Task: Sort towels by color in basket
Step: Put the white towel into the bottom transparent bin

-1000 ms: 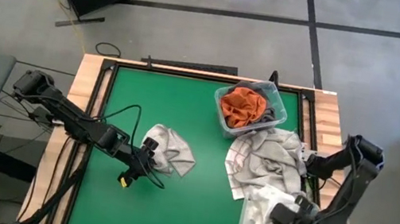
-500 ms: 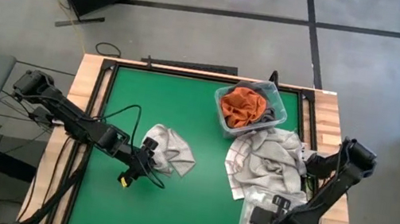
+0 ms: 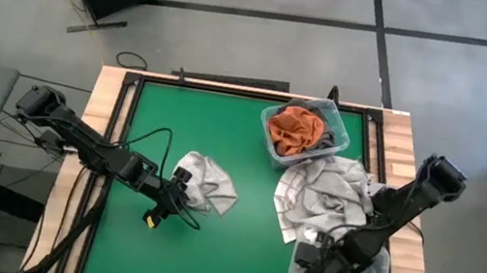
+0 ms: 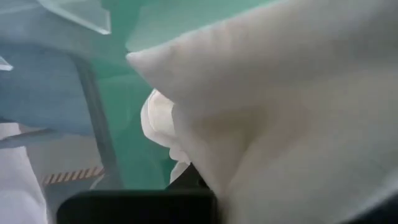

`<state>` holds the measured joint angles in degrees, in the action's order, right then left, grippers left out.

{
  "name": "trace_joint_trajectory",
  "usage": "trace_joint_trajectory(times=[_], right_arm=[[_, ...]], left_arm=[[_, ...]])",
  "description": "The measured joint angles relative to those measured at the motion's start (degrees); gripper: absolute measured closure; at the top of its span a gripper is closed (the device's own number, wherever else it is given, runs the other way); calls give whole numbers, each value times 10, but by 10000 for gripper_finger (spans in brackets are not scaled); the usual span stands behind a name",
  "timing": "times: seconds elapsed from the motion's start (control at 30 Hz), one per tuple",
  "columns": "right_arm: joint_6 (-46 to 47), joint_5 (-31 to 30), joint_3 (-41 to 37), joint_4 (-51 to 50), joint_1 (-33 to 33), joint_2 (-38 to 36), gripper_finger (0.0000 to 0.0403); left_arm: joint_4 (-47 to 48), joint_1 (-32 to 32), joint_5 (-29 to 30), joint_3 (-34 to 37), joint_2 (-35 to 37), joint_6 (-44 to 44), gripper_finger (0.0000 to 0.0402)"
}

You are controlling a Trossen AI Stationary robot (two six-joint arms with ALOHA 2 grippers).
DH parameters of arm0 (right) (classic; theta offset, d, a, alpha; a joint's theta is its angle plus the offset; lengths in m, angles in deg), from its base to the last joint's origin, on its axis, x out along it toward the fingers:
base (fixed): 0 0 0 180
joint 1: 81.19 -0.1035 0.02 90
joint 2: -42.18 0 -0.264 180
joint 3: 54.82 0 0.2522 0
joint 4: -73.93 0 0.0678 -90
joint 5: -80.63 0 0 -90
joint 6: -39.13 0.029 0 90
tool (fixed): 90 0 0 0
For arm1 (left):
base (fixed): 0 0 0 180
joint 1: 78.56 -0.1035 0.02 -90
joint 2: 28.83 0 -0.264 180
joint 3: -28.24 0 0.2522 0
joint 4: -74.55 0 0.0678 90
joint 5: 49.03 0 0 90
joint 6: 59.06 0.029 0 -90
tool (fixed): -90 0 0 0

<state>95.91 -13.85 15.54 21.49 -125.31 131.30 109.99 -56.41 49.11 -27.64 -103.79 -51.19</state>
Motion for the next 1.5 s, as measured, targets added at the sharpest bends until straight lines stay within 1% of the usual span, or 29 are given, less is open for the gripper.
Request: trace_joint_trajectory(times=[0.2,0.37,0.5,0.67,0.77,0.87,1.0,1.13,1.27,1.5], right_arm=[[-31,3,-1,11,28,1,368],[-33,8,-1,15,34,1,364],[-29,14,-1,18,34,2,337],[-23,24,11,9,34,3,286],[-17,25,30,-15,34,4,255],[-5,24,61,-60,34,4,230],[10,24,102,-121,30,3,203],[15,25,136,-144,29,2,182],[25,25,160,-168,26,2,170],[60,27,204,-248,8,2,168]], left_arm=[[5,0,0,0,0,0,191],[14,0,0,0,0,-2,191],[15,0,0,0,0,-2,191],[14,0,0,0,0,-2,191],[14,0,0,0,0,-2,191],[14,0,0,0,0,-2,191],[15,0,0,0,0,-2,191],[16,0,0,0,0,-2,191],[18,0,0,0,0,-2,191],[20,0,5,0,0,0,191]])
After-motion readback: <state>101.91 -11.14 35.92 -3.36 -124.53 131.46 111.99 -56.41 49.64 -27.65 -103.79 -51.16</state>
